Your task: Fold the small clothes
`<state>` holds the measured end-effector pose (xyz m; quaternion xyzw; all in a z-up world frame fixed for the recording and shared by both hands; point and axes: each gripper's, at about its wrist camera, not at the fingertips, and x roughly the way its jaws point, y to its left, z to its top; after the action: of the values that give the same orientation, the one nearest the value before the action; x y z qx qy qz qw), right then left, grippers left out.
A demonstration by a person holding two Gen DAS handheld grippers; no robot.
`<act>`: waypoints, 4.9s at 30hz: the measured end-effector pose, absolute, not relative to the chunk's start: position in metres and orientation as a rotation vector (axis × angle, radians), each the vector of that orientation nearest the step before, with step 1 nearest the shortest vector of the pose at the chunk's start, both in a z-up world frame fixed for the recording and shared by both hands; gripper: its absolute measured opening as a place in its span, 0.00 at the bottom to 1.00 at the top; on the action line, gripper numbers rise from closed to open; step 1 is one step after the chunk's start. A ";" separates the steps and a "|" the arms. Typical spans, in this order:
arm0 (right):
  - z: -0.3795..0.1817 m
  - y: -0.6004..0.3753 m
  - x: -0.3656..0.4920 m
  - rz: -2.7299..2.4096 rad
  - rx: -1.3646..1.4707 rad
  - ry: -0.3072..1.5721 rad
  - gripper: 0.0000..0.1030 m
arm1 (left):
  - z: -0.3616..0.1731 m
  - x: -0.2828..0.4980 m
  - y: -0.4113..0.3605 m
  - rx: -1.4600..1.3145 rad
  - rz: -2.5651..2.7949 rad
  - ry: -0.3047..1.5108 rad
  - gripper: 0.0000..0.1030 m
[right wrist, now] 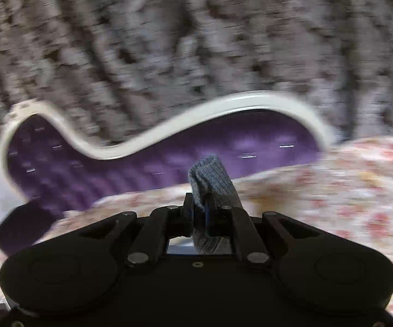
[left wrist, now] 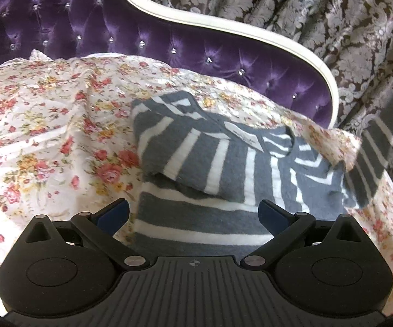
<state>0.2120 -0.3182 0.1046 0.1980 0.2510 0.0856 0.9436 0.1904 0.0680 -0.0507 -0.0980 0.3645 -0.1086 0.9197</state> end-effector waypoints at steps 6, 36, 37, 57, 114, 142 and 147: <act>0.099 -0.222 0.252 0.375 0.366 0.578 0.14 | -0.042 0.189 0.084 -0.242 -0.199 0.734 0.99; -0.043 -0.223 0.250 0.258 0.423 0.658 0.58 | -0.046 0.203 0.088 -0.208 -0.146 0.699 0.99; -0.050 -0.230 0.247 0.233 0.417 0.658 0.58 | -0.047 0.203 0.085 -0.199 -0.148 0.688 0.99; -0.085 -0.243 0.223 0.140 0.210 0.675 0.67 | -0.088 0.218 0.062 -0.103 -0.157 0.795 0.99; -0.016 -0.215 0.095 0.137 0.114 0.406 0.99 | -0.043 0.043 0.022 0.148 -0.037 0.651 0.98; -0.061 -0.217 -0.040 0.165 0.340 0.679 0.99 | -0.066 -0.037 0.033 0.024 -0.064 0.758 0.98; -0.066 -0.212 -0.035 0.182 0.351 0.700 0.99 | -0.067 -0.033 0.034 0.028 -0.065 0.771 0.98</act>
<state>-0.0345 -0.2119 -0.0660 0.1708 0.3404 0.0886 0.9204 -0.0327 0.0340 -0.0669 0.0135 0.3761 -0.0318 0.9259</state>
